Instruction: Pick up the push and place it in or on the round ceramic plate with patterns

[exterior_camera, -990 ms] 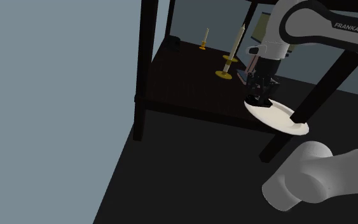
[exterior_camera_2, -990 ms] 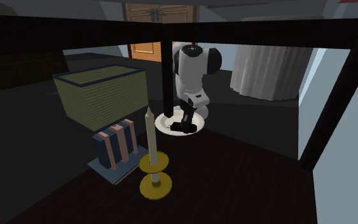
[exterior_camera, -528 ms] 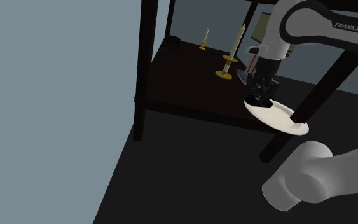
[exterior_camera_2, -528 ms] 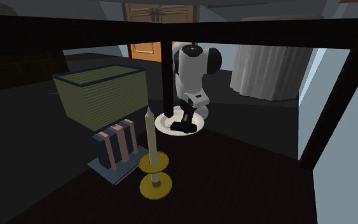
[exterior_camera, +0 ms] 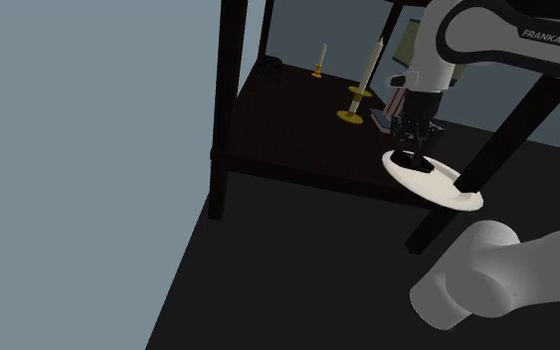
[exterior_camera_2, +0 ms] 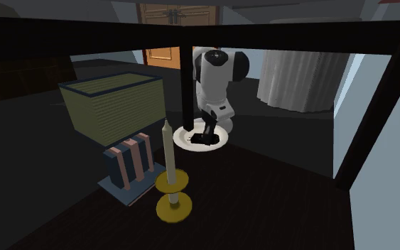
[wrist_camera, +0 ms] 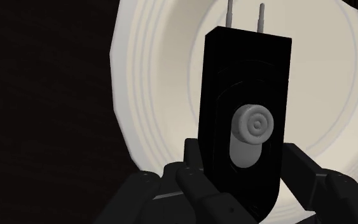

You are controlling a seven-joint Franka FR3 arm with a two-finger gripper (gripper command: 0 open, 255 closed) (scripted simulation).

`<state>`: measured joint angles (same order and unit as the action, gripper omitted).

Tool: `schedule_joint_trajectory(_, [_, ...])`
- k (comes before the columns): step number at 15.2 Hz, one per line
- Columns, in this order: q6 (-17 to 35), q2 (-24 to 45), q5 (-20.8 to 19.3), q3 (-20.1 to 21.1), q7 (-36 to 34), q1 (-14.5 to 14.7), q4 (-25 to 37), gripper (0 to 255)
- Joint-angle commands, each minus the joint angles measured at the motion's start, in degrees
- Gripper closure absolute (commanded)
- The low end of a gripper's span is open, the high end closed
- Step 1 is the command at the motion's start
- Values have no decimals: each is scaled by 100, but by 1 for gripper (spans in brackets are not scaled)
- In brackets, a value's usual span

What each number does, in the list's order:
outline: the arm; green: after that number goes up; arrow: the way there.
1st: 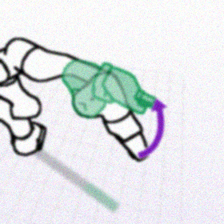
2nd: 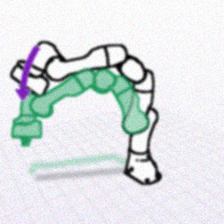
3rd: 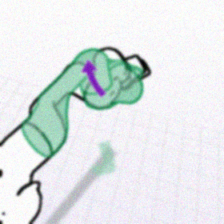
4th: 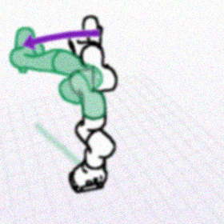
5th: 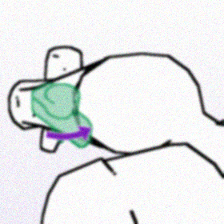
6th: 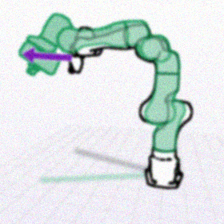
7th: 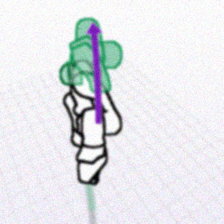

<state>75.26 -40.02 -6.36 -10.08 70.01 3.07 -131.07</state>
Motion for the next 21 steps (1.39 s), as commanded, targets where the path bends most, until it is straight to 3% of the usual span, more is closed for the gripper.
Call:
schedule_joint_trajectory(1, [-91,80,49,60,-40,26,802,255])
schedule_joint_trajectory(4, [-295,167,63,69,-32,38,1093,255])
schedule_joint_trajectory(11, [-927,-1168,-194,13,189,-173,405,255])
schedule_joint_trajectory(21, [-285,-1515,-205,41,280,-417,-593,255])
